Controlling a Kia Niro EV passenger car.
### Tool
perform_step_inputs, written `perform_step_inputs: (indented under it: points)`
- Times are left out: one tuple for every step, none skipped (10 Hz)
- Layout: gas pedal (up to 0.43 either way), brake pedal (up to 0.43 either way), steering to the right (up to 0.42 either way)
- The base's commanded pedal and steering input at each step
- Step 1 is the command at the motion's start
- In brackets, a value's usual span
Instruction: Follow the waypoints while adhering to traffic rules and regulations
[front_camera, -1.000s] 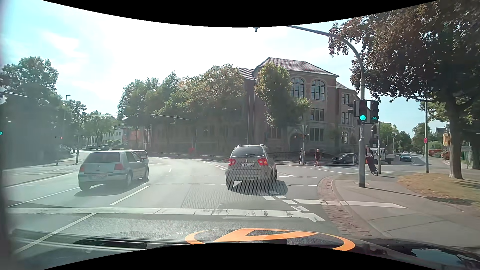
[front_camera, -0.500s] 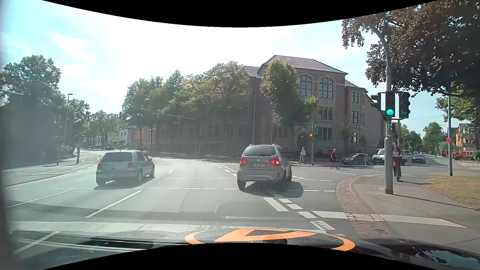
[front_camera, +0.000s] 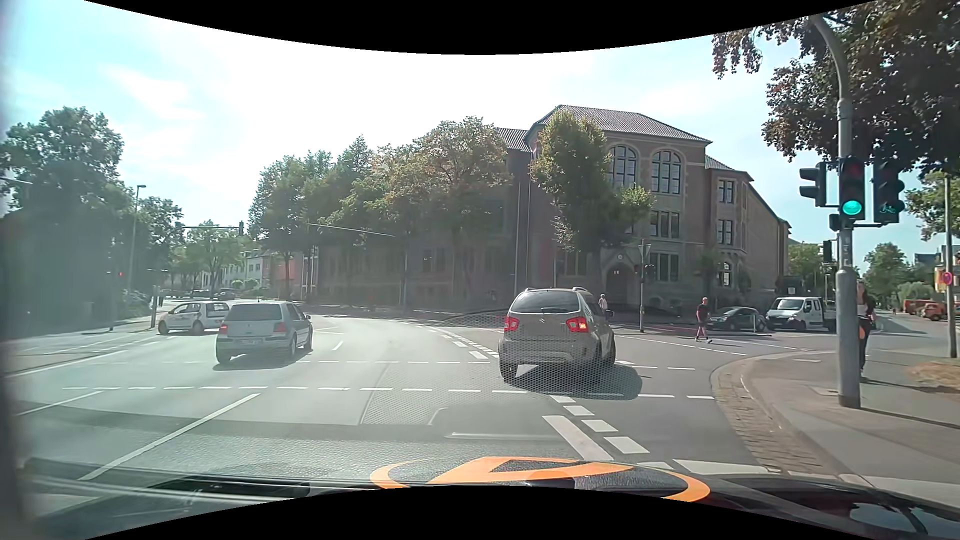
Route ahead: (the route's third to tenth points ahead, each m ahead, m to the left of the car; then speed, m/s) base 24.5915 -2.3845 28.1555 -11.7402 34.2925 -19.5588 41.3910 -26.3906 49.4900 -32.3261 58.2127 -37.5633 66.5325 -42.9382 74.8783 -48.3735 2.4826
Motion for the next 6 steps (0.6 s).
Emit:
perform_step_inputs:
  points:
    - [0.000,0.085,-0.032]
    - [0.000,0.091,-0.021]
    - [0.000,0.098,-0.003]
    - [0.000,0.116,0.017]
    - [0.000,0.140,0.030]
    - [0.000,0.146,0.045]
